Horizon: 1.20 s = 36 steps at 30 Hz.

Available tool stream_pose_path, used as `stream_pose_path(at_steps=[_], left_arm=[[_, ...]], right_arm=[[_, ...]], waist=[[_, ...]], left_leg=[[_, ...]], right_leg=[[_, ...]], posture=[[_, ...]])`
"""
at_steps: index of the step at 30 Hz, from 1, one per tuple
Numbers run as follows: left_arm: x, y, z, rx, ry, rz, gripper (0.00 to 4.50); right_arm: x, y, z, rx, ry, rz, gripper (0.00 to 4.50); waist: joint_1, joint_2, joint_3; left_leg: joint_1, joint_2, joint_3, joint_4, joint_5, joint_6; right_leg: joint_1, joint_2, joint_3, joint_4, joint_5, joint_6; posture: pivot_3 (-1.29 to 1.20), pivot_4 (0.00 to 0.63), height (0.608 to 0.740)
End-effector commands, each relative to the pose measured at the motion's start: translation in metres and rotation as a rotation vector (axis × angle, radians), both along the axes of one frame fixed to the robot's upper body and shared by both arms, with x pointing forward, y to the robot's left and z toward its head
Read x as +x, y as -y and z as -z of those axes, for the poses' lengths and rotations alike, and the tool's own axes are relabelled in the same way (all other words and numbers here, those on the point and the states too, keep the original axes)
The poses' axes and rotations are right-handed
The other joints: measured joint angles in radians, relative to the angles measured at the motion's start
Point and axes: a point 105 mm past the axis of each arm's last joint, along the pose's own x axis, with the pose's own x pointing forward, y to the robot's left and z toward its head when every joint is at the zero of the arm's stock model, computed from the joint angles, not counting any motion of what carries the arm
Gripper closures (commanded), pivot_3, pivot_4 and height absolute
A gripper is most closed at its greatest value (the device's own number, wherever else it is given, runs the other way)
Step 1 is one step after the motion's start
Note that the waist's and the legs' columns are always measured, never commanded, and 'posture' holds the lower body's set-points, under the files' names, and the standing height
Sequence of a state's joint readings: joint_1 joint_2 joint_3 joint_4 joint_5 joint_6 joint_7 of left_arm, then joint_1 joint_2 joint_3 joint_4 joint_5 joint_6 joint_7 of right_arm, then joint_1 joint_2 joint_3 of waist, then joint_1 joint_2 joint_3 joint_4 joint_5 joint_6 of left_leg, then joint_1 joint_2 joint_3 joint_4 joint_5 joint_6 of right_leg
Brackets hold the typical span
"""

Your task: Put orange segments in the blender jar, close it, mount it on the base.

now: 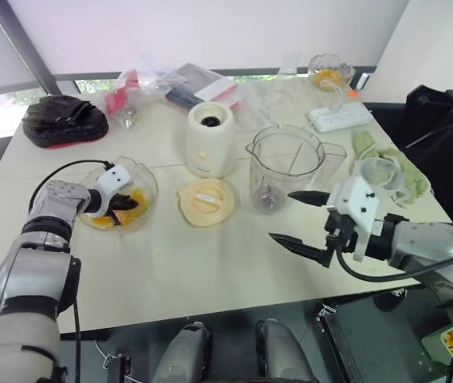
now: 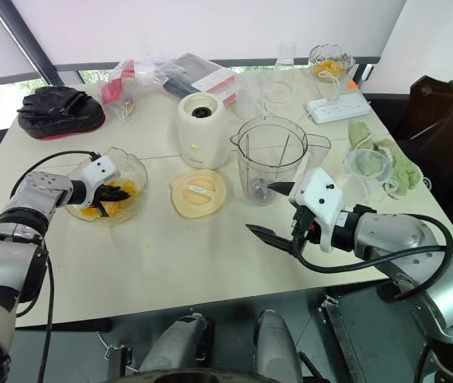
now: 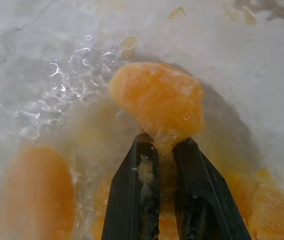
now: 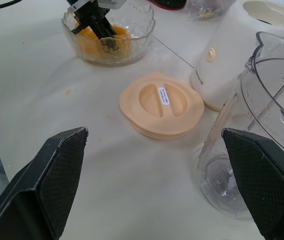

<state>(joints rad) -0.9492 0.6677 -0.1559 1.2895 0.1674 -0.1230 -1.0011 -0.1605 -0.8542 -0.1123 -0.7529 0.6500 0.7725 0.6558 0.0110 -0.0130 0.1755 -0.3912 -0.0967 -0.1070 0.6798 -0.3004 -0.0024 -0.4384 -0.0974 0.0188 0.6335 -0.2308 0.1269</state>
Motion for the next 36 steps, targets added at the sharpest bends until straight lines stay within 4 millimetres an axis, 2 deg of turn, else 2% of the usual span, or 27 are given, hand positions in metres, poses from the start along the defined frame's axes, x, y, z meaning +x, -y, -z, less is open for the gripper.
stream_pose_path(at_steps=[1, 8, 9, 16, 21, 25, 28, 32, 36], left_arm=[[0.0, -0.004, -0.004, -0.027, 0.023, -0.015, 4.12], [0.003, -0.005, -0.014, -0.103, 0.073, -0.046, 4.12], [0.004, -0.007, -0.016, -0.114, 0.083, -0.061, 4.33], [0.003, -0.014, -0.029, -0.194, 0.131, -0.084, 4.33], [0.007, -0.018, -0.068, -0.299, 0.257, -0.082, 4.33], [0.008, -0.013, -0.102, -0.36, 0.336, -0.029, 4.33], [0.0, 0.003, -0.134, -0.417, 0.387, 0.058, 4.33], [-0.011, 0.019, -0.153, -0.451, 0.404, 0.121, 4.33], [-0.011, 0.067, -0.198, -0.494, 0.462, 0.292, 4.33]], right_arm=[[-0.001, -0.004, -0.007, 0.0, 0.035, -0.025, 0.0], [0.001, -0.005, -0.006, 0.0, 0.035, -0.034, 0.0], [0.001, -0.006, -0.006, -0.001, 0.035, -0.036, 0.0], [0.002, -0.006, -0.005, -0.005, 0.037, -0.043, 0.0], [0.002, -0.005, -0.005, -0.01, 0.036, -0.048, 0.0], [0.003, -0.005, -0.006, -0.014, 0.036, -0.051, 0.0], [0.004, -0.005, -0.006, -0.015, 0.04, -0.053, 0.0], [0.006, -0.005, -0.007, -0.014, 0.043, -0.053, 0.0], [0.006, -0.004, -0.005, -0.015, 0.04, -0.045, 0.0]], waist=[[0.0, 0.0, 0.0], [0.0, 0.0, 0.0], [0.0, 0.0, 0.0], [0.0, 0.0, 0.0], [0.0, 0.0, 0.0], [0.001, 0.0, 0.0], [0.0, 0.0, 0.0], [-0.002, 0.0, 0.0], [0.005, -0.001, 0.0]], left_leg=[[0.0, 0.0, 0.0, 0.0, 0.0, 0.0], [0.0, 0.0, 0.0, 0.001, 0.0, -0.001], [0.0, 0.0, 0.0, 0.001, 0.0, -0.001], [0.0, 0.0, 0.0, 0.002, 0.0, -0.001], [-0.001, 0.0, 0.0, 0.002, 0.0, -0.001], [-0.001, 0.0, 0.0, 0.002, 0.001, -0.002], [-0.001, 0.0, -0.001, 0.002, 0.001, -0.002], [-0.001, 0.0, 0.0, 0.002, 0.001, -0.003], [-0.001, 0.0, -0.001, 0.002, 0.001, -0.003]], right_leg=[[0.0, 0.0, 0.0, 0.0, 0.0, 0.0], [0.0, 0.0, 0.0, 0.0, 0.0, 0.0], [0.0, 0.0, 0.0, 0.001, 0.0, 0.0], [0.0, 0.0, 0.0, 0.001, 0.0, 0.0], [0.0, 0.0, 0.0, 0.001, 0.0, 0.0], [0.0, 0.0, 0.0, 0.001, 0.0, 0.0], [0.0, 0.0, 0.0, 0.001, 0.0, 0.0], [0.0, 0.0, 0.001, 0.001, 0.0, 0.0], [0.0, 0.0, 0.001, 0.001, 0.0, 0.0]], posture=[[0.0, 0.15, 0.74], [0.0, 0.15, 0.74], [0.0, 0.15, 0.74], [0.0, 0.15, 0.74], [0.0, 0.15, 0.74], [0.0, 0.15, 0.74], [0.0, 0.15, 0.74], [0.0, 0.15, 0.74], [0.0, 0.15, 0.74]])
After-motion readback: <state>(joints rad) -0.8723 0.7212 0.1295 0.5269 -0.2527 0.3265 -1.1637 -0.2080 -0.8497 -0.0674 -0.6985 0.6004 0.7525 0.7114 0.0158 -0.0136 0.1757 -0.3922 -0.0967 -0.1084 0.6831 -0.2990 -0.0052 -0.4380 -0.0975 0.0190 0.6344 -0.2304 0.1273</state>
